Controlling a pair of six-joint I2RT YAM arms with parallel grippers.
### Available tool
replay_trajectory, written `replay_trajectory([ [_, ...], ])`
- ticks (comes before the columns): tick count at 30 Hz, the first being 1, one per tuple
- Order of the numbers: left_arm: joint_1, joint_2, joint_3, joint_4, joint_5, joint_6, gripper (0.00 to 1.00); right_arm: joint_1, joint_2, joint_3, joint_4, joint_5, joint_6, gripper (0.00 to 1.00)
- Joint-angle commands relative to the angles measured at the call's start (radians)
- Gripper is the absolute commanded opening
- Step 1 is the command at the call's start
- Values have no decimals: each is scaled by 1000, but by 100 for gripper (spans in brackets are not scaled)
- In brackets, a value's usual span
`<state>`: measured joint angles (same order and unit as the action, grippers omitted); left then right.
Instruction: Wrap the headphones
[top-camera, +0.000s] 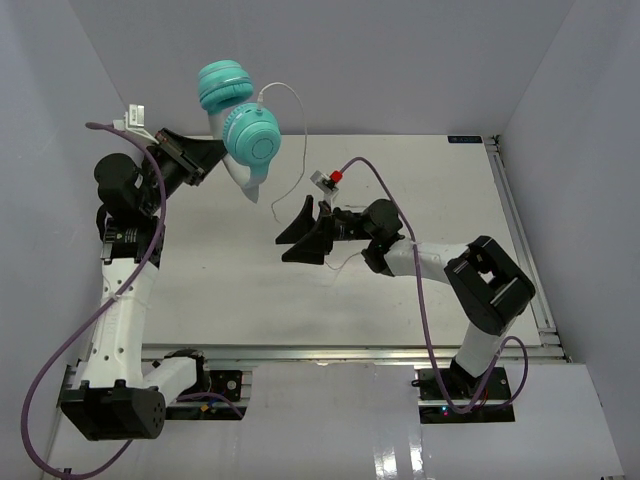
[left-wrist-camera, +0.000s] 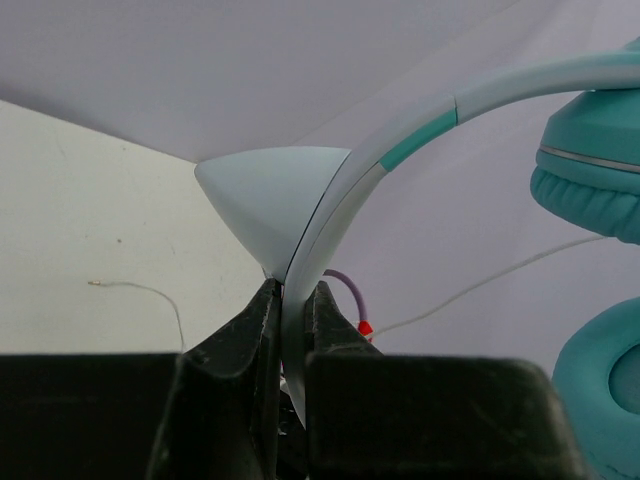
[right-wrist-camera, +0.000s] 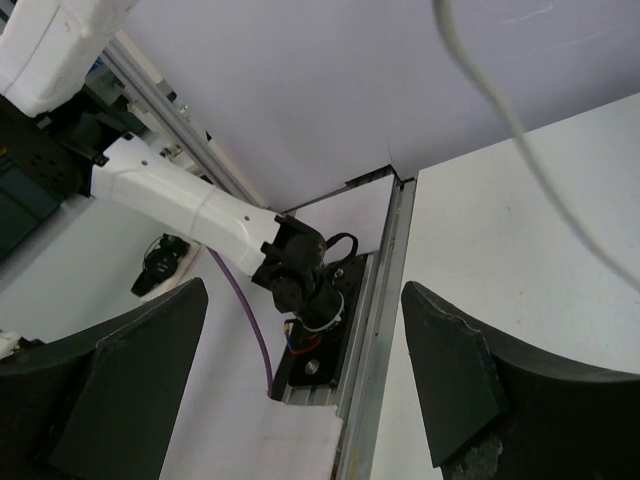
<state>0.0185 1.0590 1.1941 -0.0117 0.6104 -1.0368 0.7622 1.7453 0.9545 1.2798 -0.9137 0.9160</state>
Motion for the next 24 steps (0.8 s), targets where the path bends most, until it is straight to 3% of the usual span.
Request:
replay_trajectory([
  [1,3,-39,56,48,8,-39,0,14,34,90,320,56,82,88],
  [6,3,-39,72,43,6,-52,0,2,53,140,257,73,14,87],
  [9,3,-39,109,-17,-14,-9,0,-18,23,135,236,-38,-31,82],
  [11,3,-37,119,-43,-34,16,0,-23,-40,129,88,-135,-194,80],
  [14,3,-30,118,-67,-49,54,0,-24,-168,109,-279,-202,-485,81],
  [16,3,-23,121,-71,-60,70,0,-27,-213,106,-574,-195,-645,82],
  [19,3,-15,129,-77,-66,81,0,-28,-256,134,-873,-161,-931,84],
  [24,3,-14,125,-78,-59,79,0,-25,-257,188,-920,-107,-976,87],
])
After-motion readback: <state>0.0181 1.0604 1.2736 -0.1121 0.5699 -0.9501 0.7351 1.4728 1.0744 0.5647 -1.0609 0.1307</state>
